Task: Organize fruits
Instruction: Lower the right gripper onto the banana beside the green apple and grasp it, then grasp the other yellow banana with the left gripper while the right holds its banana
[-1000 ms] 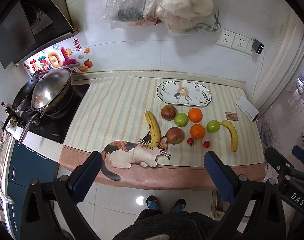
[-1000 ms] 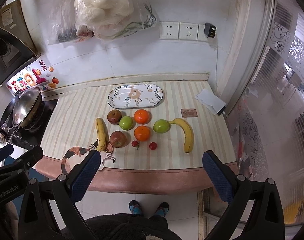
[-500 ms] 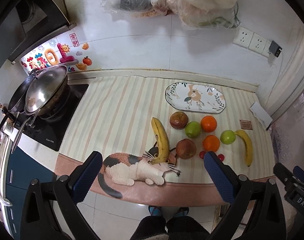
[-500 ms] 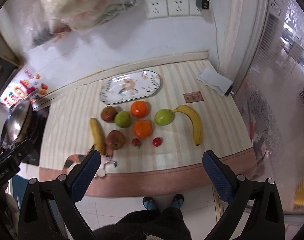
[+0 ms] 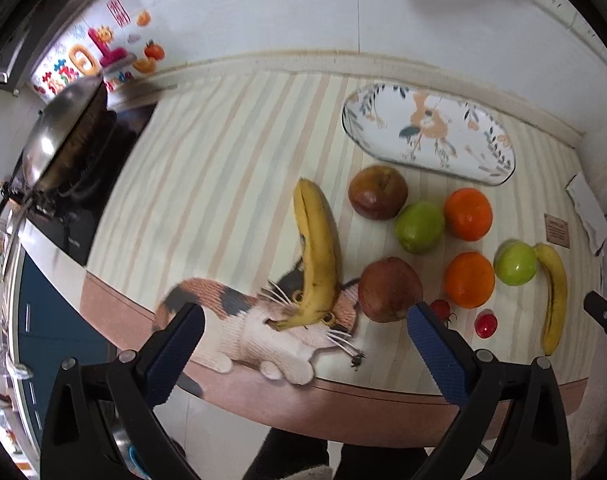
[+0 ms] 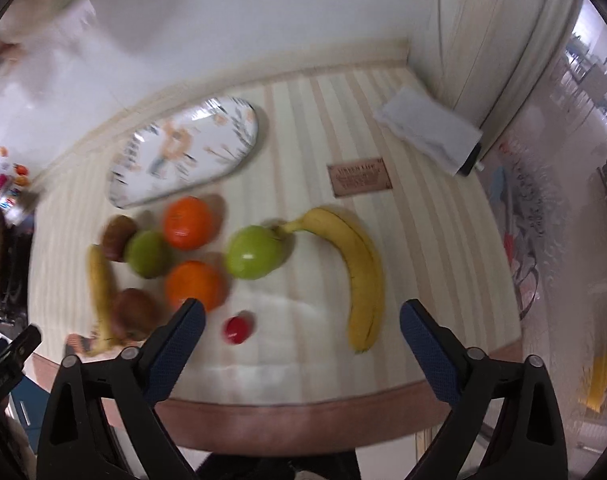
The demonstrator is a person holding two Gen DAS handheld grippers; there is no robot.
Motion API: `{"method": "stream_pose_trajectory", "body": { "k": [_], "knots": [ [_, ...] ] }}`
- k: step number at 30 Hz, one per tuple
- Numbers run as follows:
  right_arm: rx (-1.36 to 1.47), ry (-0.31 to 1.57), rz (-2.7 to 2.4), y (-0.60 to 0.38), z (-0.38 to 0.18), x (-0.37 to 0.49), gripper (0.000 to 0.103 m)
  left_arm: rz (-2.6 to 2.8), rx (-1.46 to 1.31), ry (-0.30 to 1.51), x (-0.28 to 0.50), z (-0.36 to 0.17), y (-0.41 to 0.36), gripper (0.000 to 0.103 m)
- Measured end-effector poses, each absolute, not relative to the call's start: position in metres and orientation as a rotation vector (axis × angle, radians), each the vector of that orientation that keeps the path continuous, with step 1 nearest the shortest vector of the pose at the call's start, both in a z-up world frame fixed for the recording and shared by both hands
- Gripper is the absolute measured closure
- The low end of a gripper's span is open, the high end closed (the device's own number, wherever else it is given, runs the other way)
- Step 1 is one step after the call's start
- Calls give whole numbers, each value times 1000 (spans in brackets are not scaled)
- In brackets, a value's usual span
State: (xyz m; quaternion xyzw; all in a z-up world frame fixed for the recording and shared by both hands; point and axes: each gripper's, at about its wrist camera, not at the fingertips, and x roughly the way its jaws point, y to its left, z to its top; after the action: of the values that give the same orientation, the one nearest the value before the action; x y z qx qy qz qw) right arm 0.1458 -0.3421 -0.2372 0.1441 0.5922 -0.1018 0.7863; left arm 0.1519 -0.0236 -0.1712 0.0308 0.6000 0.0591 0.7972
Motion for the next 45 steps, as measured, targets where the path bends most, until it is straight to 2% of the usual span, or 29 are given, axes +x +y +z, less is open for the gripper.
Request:
{"method": "stream_pose_trajectory", "body": {
  "k": [4, 8, 11, 16, 21, 25, 28, 30, 32, 34, 37, 45],
  "knots": [
    [304, 1362, -206, -370, -287, 171, 24, 150, 100, 1343, 161, -196, -41, 0],
    [274, 1435, -197, -386, -328, 189, 26, 182, 101, 1360, 171, -210, -45, 0],
    [290, 1516, -175, -393, -357, 196, 40, 205, 76, 1380, 179, -218, -40, 0],
    [298, 1471, -212, -396, -363, 190, 58, 243, 32, 1407, 189, -227, -21, 0],
    [553, 1532, -171, -399, -378, 168, 62, 273, -31, 1435, 202, -235, 9, 0],
    [560, 1527, -160, -388, -381, 158, 62, 248, -74, 1485, 221, -249, 21, 1],
    [508, 1525, -178, -381, -383, 162, 62, 216, -81, 1489, 241, -265, 18, 10],
    [489, 1524, -197, -381, -386, 166, 62, 165, -37, 1516, 257, -279, 9, 25],
    [476, 1542, -218, -377, -380, 167, 62, 124, 11, 1540, 266, -291, 2, 32],
    [435, 1557, -233, -371, -380, 171, 60, 96, 64, 1563, 271, -305, -4, 46],
    [369, 1570, -254, -359, -381, 176, 59, 24, 27, 1578, 271, -317, -6, 66],
    [365, 1500, -320, -340, -382, 172, 63, -49, 23, 1498, 248, -312, -9, 69]
  ]
}}
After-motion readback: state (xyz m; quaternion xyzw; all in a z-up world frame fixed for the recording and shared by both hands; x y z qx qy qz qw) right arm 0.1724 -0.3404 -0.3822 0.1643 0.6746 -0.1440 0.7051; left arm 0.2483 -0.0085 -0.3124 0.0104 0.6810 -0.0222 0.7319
